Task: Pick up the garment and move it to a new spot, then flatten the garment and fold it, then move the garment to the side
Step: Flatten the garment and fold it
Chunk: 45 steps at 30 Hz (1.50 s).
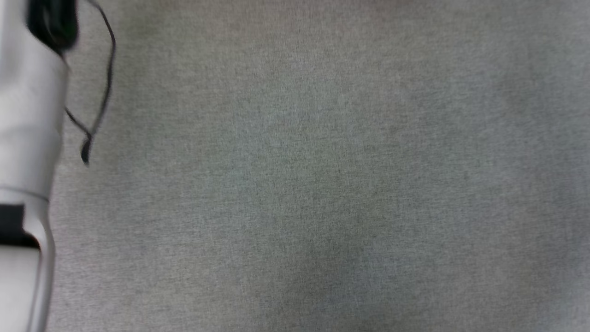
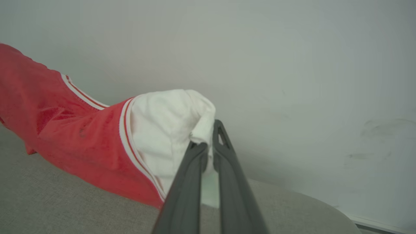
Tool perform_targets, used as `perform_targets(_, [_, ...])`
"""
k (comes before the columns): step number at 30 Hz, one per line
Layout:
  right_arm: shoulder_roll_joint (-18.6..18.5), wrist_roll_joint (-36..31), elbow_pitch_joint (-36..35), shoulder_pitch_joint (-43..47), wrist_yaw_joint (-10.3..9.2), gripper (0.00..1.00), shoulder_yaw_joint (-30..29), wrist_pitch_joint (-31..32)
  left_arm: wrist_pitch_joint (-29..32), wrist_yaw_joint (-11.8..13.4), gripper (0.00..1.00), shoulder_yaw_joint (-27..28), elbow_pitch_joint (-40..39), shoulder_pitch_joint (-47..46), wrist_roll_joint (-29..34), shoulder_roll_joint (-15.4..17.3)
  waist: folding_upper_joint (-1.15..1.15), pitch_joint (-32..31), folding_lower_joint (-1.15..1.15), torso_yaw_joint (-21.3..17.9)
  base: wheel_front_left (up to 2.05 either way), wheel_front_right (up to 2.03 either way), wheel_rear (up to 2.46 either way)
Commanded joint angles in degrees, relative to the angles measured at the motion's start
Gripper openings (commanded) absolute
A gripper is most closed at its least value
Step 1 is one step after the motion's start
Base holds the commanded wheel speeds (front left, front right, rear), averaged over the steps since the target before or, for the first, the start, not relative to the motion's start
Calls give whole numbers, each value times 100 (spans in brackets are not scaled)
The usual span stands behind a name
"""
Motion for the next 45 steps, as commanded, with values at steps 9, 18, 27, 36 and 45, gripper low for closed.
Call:
perform_targets(9, [-447,716,-612,2287,-6,0,559,-22,-163,-28,0,88,-498,2416,-172,152,0,-1377,-1,66,0,0,0])
perform_targets(18, [-640,930,-1392,4563,-6,0,348,282,-166,474,0,396,-2013,5244,-363,302,0,-2393,-1,125,0,0,0])
perform_targets(27, [-480,761,-2344,6980,-7,0,-491,724,221,1194,0,411,-3488,7667,-638,467,0,-3291,-1,299,0,0,0])
perform_targets(36, [226,99,-3652,9019,-5,0,-1664,1603,473,1988,0,258,-4720,8964,-446,637,0,-3593,-1,439,0,0,0])
perform_targets(45, [939,-353,-4328,9669,-5,100,-2294,2024,363,2191,0,221,-5250,9130,-286,683,0,-3543,-1,536,0,0,0])
